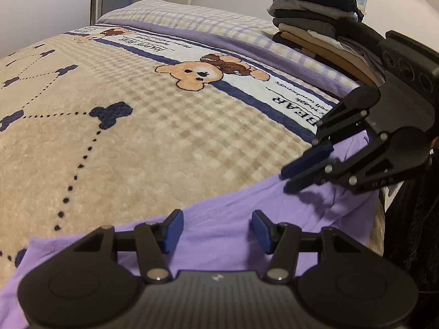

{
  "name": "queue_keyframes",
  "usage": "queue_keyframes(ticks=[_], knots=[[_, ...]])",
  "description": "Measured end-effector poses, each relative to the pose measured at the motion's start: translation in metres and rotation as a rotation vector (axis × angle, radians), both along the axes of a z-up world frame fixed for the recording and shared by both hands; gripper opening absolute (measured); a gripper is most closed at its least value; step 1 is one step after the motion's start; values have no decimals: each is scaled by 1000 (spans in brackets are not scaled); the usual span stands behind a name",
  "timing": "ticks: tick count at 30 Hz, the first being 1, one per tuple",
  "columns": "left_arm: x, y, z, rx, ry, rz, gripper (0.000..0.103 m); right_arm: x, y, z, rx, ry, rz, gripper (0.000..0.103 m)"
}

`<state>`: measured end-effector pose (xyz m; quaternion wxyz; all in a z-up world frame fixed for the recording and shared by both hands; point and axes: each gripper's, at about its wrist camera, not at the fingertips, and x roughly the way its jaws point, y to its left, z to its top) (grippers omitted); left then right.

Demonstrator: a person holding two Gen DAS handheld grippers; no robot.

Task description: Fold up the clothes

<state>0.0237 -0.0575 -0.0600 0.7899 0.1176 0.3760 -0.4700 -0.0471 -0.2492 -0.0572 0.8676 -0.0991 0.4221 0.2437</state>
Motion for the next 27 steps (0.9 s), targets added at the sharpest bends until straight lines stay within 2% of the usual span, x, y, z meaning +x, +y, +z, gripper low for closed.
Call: queue_keyframes(ticks=[2,5,9,11,15,22,27], knots=[[-1,1,1,-4,-4,3,56,-4,4,1,-15,-15,24,2],[-1,3,5,-15,-11,7,56,-10,7,6,-33,-61,33,2],[1,12,14,-42,-25,25,56,-15,2,14,-36,-122,-8,2],[1,17,18,-51,-33,38,57,-14,-1,15,-34,-120,-15,2],[6,28,21,-50,-40,82,57,-11,4,8,-99,-121,-26,2],[14,44,23,-41,-31,146,57,-6,6,3,-126,-76,-38,3],[7,45,24,-61,-8,99,57,-13,-5,13,-47,-68,-54,6]])
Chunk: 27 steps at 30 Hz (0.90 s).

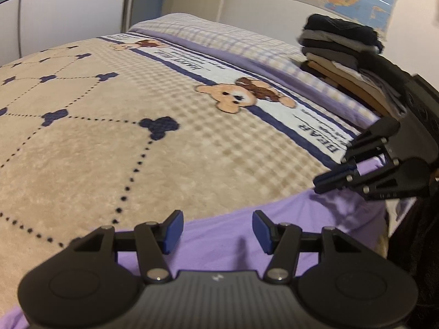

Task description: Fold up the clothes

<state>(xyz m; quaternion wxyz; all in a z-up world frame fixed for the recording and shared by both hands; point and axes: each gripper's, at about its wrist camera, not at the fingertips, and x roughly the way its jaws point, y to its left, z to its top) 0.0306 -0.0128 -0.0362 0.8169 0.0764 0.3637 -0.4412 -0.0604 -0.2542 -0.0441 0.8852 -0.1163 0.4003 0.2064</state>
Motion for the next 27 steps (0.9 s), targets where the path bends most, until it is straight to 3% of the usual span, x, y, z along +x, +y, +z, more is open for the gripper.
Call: queue_keyframes(ticks=[8,11,14,18,20,27], knots=[[-21,0,0,-62,77,-95,56,-20,-3,7,171,72,71,17],[-30,-3,-2,-65,92,-132,56,-25,4,7,182,80,104,27],[-38,-7,-7,-59,111,-164,56,-28,14,2,153,95,132,29],[-46,-15,-16,-25,127,-185,53,-30,25,-8,65,87,148,27],[-50,-18,-19,-13,129,-193,51,-31,24,-10,42,73,149,9],[-65,-15,-15,-4,128,-252,45,-47,9,0,109,44,174,5]])
